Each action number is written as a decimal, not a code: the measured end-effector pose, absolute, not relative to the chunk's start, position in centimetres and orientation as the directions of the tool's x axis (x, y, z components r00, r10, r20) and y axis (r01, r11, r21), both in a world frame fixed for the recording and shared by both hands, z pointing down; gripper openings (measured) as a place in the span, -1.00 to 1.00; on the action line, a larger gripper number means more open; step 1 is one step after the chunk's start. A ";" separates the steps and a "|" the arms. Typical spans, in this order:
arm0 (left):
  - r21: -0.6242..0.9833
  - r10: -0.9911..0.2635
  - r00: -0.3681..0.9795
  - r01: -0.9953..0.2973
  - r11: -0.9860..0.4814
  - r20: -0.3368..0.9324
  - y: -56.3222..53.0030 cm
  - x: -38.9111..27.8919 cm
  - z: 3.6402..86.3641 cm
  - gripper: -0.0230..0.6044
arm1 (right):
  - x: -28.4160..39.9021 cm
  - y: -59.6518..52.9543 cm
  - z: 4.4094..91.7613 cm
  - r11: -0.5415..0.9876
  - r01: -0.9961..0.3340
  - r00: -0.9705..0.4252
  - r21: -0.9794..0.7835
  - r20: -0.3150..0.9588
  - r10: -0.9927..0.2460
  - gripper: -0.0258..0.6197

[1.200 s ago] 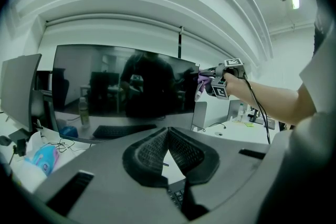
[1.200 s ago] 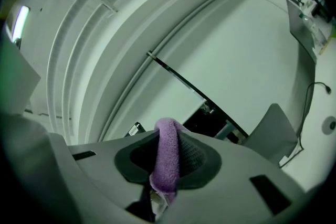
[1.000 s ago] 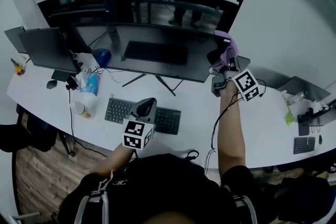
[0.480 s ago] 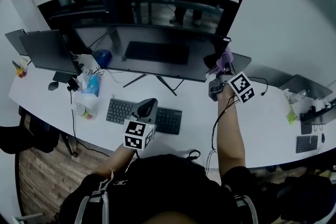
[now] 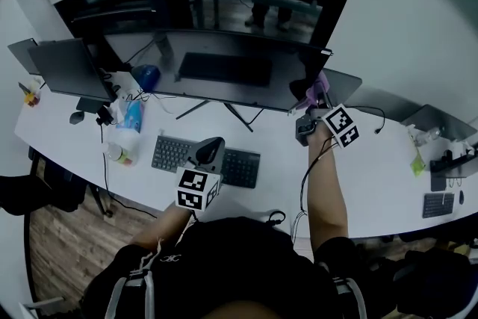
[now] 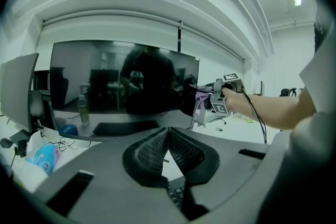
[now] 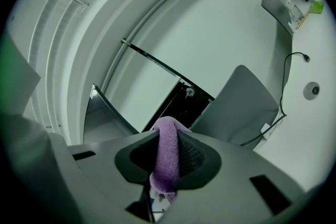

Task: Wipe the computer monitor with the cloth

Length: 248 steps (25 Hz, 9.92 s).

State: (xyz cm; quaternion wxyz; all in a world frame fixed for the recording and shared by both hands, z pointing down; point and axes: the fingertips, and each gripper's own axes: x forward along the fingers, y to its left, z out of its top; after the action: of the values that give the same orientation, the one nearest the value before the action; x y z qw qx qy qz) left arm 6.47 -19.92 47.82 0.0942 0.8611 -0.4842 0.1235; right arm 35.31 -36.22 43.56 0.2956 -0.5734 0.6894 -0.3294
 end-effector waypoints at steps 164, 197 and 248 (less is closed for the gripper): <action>0.101 -0.904 0.374 -0.927 -0.361 0.206 -24.6 -36.4 45.2 -0.88 | -21.5 -43.8 65.7 0.250 -0.846 -0.488 -0.471 0.496 -0.718 -0.66; 0.130 -0.938 0.283 -0.957 -0.261 0.201 -25.4 -42.0 46.1 -0.88 | -35.0 -45.7 65.4 0.408 -0.804 -0.591 -0.432 0.514 -0.622 -0.66; 0.100 -0.900 0.405 -0.914 -0.394 0.160 -21.9 -34.4 43.6 -0.88 | -30.6 -40.3 33.1 0.602 -0.754 -0.614 -0.264 -0.043 -0.788 -0.66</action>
State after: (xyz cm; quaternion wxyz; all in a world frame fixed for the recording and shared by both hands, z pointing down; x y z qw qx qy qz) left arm -34.35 -21.92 43.63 0.0858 0.8338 -0.5438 0.0400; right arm -30.57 -40.28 33.07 0.0777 -0.4325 0.8915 -0.1103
